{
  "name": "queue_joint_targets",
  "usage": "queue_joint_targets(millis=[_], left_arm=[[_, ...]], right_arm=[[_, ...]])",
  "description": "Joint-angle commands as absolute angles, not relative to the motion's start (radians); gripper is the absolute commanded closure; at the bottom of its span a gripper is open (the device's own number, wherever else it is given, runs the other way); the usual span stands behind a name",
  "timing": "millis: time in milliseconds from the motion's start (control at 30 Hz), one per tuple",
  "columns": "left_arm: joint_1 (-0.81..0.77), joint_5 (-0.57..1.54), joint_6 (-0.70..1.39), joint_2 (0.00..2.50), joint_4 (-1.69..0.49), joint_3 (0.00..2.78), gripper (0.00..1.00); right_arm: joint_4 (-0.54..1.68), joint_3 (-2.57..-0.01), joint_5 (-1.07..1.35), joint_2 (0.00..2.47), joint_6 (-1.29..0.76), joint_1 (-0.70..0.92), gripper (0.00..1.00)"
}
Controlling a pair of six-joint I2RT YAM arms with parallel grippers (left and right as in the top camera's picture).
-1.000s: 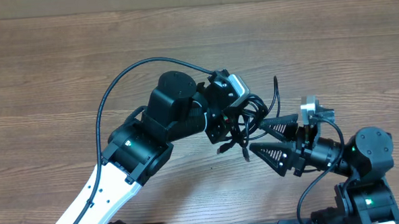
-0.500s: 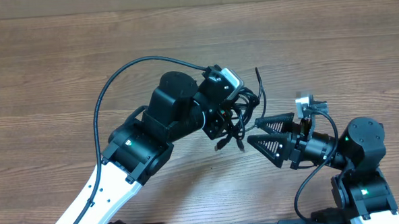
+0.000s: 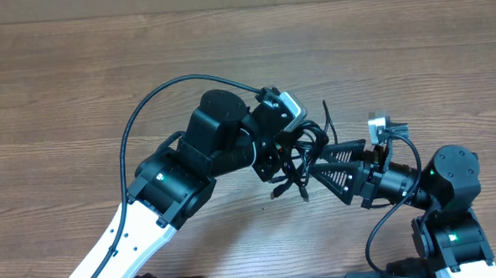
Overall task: Untangle cables
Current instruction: 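Move the right gripper toward the held bundle and grasp a cable loop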
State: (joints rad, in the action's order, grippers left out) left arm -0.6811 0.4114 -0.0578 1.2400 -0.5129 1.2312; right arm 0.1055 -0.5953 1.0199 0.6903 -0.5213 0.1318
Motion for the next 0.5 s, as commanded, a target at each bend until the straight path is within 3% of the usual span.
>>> queue_joint_targets(millis=[0, 133, 367, 467], left_arm=[[-0.684, 0.527, -0.045, 1.239, -0.509, 1.254, 0.96], [-0.69, 0.555, -0.045, 1.239, -0.51, 1.254, 0.96], [-0.694, 0.551, -0.045, 1.239, -0.509, 1.254, 0.96], [-0.694, 0.52, -0.045, 1.239, -0.504, 1.254, 0.96]], right_arm=[[0.103, -0.619, 1.011, 0.698, -0.528, 0.136, 0.33], [0.101, -0.619, 1.011, 0.704, -0.528, 0.136, 0.37], [0.113, -0.619, 1.011, 0.704, -0.527, 0.136, 0.64], [0.111, -0.619, 1.011, 0.704, -0.527, 0.136, 0.68]])
